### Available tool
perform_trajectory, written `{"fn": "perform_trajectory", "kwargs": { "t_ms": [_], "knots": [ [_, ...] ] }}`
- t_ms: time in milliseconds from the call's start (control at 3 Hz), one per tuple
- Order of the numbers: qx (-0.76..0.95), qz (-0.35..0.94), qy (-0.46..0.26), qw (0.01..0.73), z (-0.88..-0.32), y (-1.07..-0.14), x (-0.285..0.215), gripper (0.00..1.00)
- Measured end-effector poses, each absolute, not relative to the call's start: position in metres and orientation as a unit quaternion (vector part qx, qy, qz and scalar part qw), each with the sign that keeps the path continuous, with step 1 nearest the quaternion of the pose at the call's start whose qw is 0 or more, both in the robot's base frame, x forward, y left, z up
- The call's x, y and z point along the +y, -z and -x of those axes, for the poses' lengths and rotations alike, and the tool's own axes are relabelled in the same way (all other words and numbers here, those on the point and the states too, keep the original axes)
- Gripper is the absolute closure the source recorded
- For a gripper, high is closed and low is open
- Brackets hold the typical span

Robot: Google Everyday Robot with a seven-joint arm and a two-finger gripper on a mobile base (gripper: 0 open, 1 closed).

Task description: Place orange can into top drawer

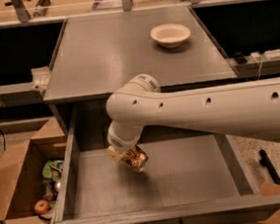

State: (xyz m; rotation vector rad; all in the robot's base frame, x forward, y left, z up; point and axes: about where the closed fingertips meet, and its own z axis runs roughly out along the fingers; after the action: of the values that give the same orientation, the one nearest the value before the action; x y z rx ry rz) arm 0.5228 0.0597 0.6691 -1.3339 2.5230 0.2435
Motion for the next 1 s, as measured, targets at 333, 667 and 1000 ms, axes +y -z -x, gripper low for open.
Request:
{"fn": "perform_trajectory", "kwargs": {
  "t_ms": [333, 667, 1000],
  "knots": [
    [0.875, 0.456, -0.104, 0.120, -0.5183, -0.6366, 0.0618, 1.00],
    [0.876, 0.456, -0.105, 0.119, -0.5181, -0.6348, 0.0620, 0.81],
    [0.876, 0.456, -0.105, 0.119, -0.5181, -0.6348, 0.0620, 0.50]
  ]
}}
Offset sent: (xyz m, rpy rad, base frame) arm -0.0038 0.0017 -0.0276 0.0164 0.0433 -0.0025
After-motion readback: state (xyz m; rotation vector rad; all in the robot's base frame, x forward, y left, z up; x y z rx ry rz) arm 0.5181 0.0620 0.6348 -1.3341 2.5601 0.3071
